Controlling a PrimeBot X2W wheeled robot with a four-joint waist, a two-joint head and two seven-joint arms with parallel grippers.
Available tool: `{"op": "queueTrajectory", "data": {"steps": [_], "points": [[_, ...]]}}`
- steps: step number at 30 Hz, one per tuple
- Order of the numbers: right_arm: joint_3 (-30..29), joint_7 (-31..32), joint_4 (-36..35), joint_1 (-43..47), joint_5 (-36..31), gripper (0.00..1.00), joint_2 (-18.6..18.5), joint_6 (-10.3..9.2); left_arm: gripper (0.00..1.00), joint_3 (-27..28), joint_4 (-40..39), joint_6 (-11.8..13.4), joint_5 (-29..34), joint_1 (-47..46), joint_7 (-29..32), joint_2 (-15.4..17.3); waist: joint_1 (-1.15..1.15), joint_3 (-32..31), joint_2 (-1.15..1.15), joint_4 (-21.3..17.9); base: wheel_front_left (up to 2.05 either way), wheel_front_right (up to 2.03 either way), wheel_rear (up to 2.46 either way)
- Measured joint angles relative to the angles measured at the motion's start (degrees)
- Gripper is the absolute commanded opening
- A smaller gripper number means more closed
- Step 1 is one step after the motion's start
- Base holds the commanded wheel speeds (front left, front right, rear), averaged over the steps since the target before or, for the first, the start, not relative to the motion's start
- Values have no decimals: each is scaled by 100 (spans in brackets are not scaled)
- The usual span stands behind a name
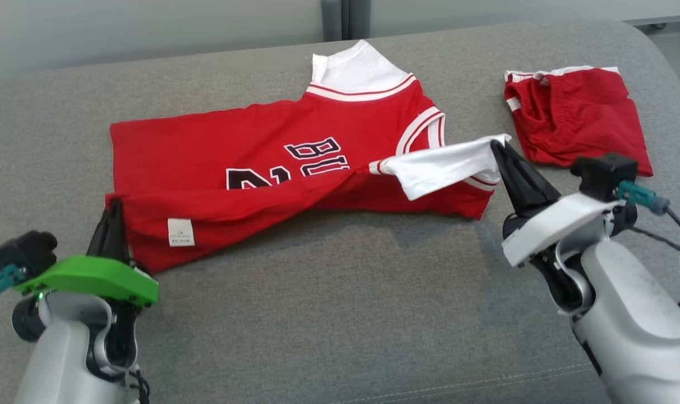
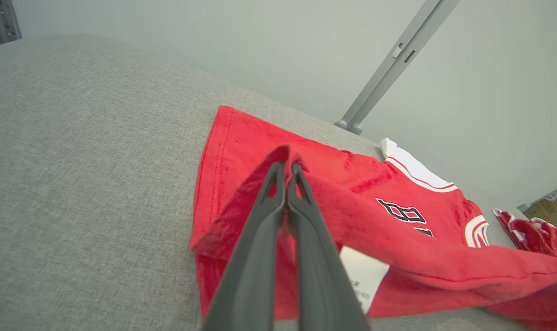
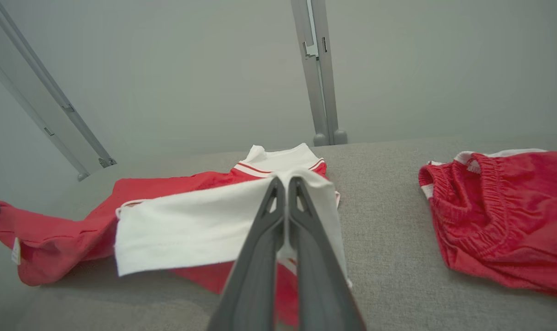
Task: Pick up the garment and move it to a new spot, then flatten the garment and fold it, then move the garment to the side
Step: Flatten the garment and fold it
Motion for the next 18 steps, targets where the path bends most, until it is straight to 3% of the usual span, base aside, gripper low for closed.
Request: {"op": "queueTrajectory", "data": {"steps": [10,17,18], "points": [[92,902,713,-1294,-142,0,-144,0,0,-238,510,267,353,-1329,380,-132,0,590,0,94,0,0,0],[176,1137,1211,-1791,-198,0,-127,0,0,-343,1038,323,464,-1940,478,-218,0,1034,0,220,0,0,0],[169,1127,1266,-1839,-198,19,-114,-1,0,-341,1112,324,470,-1979,470,-223,0,1086,0,240,0,0,0]]}}
